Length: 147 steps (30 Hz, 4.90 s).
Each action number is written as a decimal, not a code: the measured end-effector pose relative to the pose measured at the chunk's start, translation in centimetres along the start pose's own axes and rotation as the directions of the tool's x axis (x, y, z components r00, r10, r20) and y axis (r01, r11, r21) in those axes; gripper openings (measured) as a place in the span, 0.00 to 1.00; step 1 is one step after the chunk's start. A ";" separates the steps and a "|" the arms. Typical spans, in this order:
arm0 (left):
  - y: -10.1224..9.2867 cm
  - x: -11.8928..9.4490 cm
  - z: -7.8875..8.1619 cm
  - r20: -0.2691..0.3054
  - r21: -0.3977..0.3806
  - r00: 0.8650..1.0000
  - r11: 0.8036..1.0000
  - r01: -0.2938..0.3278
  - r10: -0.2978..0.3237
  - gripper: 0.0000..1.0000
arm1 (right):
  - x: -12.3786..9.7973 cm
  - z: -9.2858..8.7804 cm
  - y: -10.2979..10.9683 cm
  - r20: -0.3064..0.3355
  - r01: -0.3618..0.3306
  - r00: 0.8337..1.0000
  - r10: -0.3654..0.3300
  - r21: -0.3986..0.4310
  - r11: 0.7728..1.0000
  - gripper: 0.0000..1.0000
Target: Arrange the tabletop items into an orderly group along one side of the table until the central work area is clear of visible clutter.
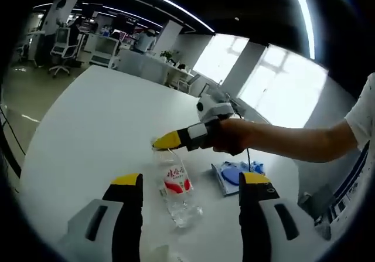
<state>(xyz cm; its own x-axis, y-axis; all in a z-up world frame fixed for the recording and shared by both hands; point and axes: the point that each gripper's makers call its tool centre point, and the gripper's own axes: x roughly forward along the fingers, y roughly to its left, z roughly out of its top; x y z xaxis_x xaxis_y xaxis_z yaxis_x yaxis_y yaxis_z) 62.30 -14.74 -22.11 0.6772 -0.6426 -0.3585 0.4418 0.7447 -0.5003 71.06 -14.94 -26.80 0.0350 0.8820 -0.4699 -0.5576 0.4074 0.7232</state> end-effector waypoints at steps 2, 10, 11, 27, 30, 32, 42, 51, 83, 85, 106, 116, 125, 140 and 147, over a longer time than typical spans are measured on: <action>0.5 1.2 -0.4 -0.019 0.012 1.000 1.000 0.008 -0.008 0.66 | -0.2 0.0 0.3 0.007 0.004 1.000 -0.004 -0.011 1.000 0.18; 1.7 5.7 -3.1 -0.135 0.013 0.984 0.992 0.122 -0.119 0.63 | -1.4 -0.3 2.3 0.057 0.036 0.998 -0.030 -0.110 0.993 0.18; 1.6 6.0 -3.2 -0.145 0.013 0.980 0.991 0.136 -0.133 0.62 | -1.6 -0.3 2.5 0.062 0.037 0.998 -0.030 -0.121 0.992 0.18; -1.9 6.5 -4.5 -0.289 0.133 0.905 0.923 0.361 -0.312 0.47 | -3.8 -0.8 5.4 0.157 0.104 0.986 -0.056 -0.316 0.943 0.18; -2.3 6.3 -4.4 -0.292 0.157 0.903 0.916 0.370 -0.315 0.46 | -4.2 -0.9 5.8 0.164 0.128 0.984 -0.074 -0.348 0.929 0.18; -2.4 6.3 -4.2 -0.290 0.184 0.904 0.909 0.374 -0.313 0.45 | -4.5 -0.9 6.3 0.178 0.145 0.981 -0.080 -0.387 0.911 0.18; -2.5 6.0 -3.0 -0.278 0.338 0.918 0.866 0.367 -0.281 0.42 | -5.9 -1.1 8.6 0.302 0.246 0.950 -0.084 -0.551 0.798 0.18; -3.1 6.0 -2.0 -0.255 0.467 0.934 0.814 0.346 -0.251 0.41 | -6.7 -1.7 10.4 0.365 0.335 0.927 -0.084 -0.708 0.621 0.19; -4.1 7.1 -2.8 -0.282 0.516 0.924 0.771 0.373 -0.258 0.40 | -8.4 -3.2 9.1 0.393 0.409 0.908 -0.146 -0.753 0.516 0.19; -4.0 7.1 -2.9 -0.283 0.516 0.923 0.770 0.375 -0.260 0.40 | -8.3 -3.2 9.0 0.394 0.411 0.907 -0.149 -0.752 0.515 0.19; -4.0 7.1 -3.1 -0.286 0.521 0.923 0.767 0.375 -0.257 0.40 | -8.3 -3.5 8.8 0.384 0.420 0.906 -0.179 -0.755 0.504 0.20; -3.8 7.5 -3.0 -0.280 0.520 0.928 0.773 0.363 -0.248 0.40 | -8.5 -3.1 8.4 0.388 0.430 0.901 -0.194 -0.739 0.519 0.21; -3.6 7.5 -2.8 -0.270 0.511 0.931 0.784 0.353 -0.244 0.45 | -8.4 -3.1 8.3 0.380 0.428 0.902 -0.202 -0.741 0.517 0.22; -3.7 7.3 -3.0 -0.278 0.510 0.930 0.783 0.356 -0.241 0.50 | -8.4 -3.2 8.1 0.376 0.428 0.903 -0.209 -0.736 0.525 0.27; -3.8 7.0 -3.2 -0.285 0.502 0.928 0.787 0.359 -0.241 0.55 | -8.5 -3.2 8.1 0.374 0.428 0.903 -0.211 -0.733 0.529 0.31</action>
<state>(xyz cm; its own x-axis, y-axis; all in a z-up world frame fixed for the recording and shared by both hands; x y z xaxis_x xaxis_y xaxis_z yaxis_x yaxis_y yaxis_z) 63.51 -22.63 -25.28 0.3536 -0.8273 -0.4365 0.8863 0.4455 -0.1264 63.60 -19.92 -18.61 0.4599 0.7989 -0.3877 -0.8879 0.4195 -0.1889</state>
